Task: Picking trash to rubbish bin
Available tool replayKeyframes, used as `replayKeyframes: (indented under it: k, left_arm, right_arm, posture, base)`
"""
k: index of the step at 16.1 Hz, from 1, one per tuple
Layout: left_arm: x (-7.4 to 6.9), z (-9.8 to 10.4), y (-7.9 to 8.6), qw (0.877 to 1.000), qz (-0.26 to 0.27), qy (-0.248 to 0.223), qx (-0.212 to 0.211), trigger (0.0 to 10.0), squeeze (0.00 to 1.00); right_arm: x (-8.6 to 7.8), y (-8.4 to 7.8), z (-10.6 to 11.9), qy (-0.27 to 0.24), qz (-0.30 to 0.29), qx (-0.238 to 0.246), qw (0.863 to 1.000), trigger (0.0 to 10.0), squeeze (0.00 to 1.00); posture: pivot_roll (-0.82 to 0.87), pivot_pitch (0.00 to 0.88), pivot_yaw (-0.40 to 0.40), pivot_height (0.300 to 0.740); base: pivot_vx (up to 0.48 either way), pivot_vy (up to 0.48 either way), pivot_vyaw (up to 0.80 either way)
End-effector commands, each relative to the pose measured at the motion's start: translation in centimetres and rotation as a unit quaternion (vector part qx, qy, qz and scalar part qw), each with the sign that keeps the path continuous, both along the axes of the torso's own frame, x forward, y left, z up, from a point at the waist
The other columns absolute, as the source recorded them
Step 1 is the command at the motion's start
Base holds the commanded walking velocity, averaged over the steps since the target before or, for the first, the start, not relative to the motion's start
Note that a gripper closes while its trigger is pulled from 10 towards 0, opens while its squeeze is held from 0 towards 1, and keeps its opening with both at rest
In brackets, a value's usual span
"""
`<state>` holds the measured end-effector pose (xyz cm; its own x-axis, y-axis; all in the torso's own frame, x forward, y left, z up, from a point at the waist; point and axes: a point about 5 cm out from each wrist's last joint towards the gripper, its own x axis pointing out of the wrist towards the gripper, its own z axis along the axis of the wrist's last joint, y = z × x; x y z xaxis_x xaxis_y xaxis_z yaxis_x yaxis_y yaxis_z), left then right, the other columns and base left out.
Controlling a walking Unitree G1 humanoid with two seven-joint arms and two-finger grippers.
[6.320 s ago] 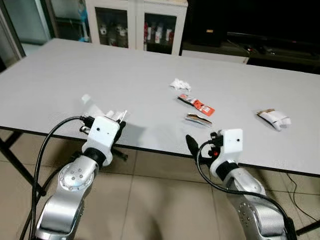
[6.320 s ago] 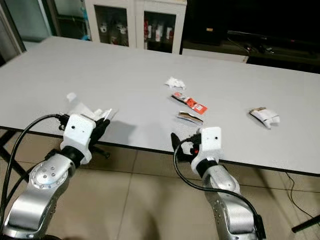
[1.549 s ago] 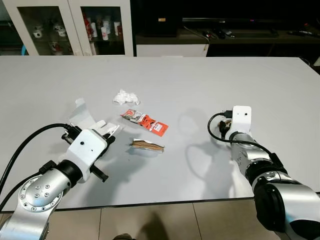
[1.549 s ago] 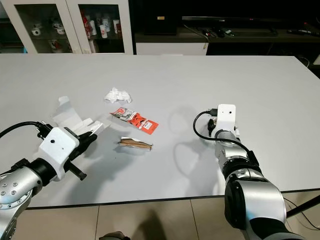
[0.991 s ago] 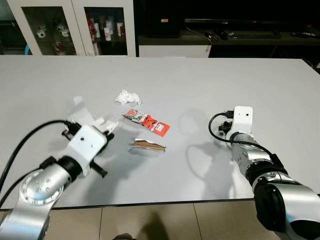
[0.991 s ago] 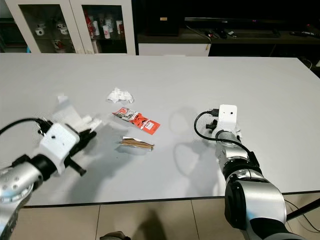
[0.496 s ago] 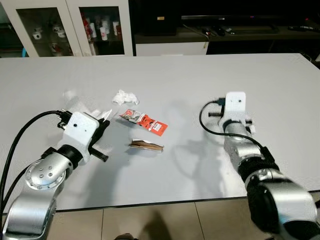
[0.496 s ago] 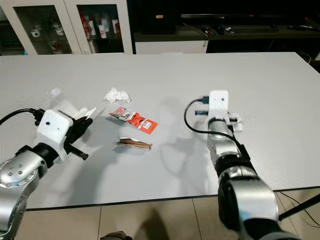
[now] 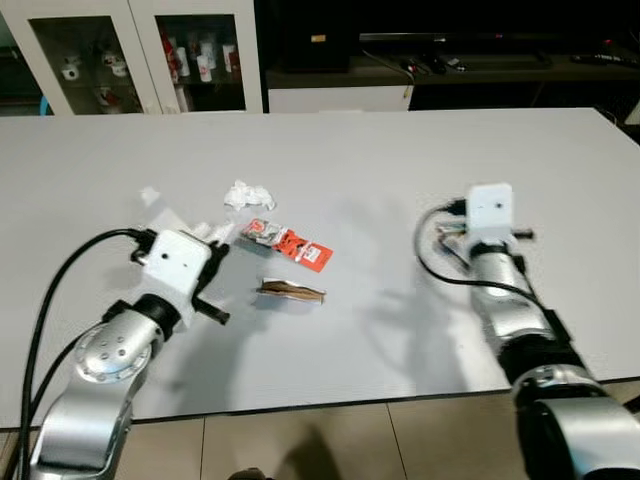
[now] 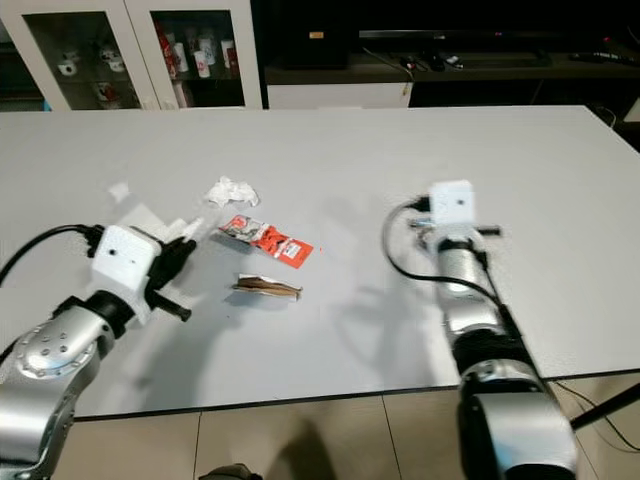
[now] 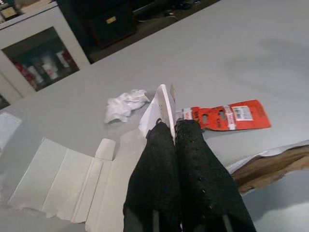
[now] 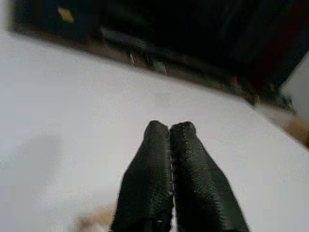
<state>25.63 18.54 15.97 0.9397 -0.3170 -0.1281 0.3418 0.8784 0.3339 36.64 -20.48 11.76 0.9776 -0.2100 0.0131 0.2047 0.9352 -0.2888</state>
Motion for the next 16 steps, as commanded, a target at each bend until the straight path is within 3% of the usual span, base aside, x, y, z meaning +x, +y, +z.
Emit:
replayKeyframes:
  k: [1, 4, 10, 16]
  left_arm:
    - [0.3, 0.2, -0.2, 1.000, -0.010, -0.004, 0.004, 10.0, 0.00]
    - [0.7, 0.6, 0.0, 1.000, -0.015, -0.009, 0.009, 10.0, 0.00]
    - [0.5, 0.7, 0.4, 1.000, -0.019, -0.010, 0.023, 10.0, 0.00]
    - [0.0, 0.7, 0.8, 0.999, -0.019, -0.006, 0.033, 10.0, 0.00]
  right_arm:
    - [-0.3, -1.0, -1.3, 0.056, -0.005, 0.027, 0.998, 10.0, 1.00]
    - [-0.4, -2.6, -1.7, 0.103, 0.001, 0.064, 0.993, 10.0, 1.00]
    - [0.5, -3.1, -0.7, 0.141, 0.029, 0.085, 0.986, 10.0, 1.00]
    - [1.2, -3.1, 0.5, 0.165, 0.040, 0.050, 0.984, 10.0, 1.00]
  posture:
    - [0.15, 0.000, 0.002, 0.740]
    - [0.16, 0.000, 0.009, 0.740]
    - [0.19, 0.000, 0.003, 0.740]
    - [0.21, 0.000, -0.009, 0.740]
  base:
    - [0.000, 0.000, 0.00]
    - [0.000, 0.000, 0.00]
    - [0.000, 0.000, 0.00]
    - [0.000, 0.000, 0.00]
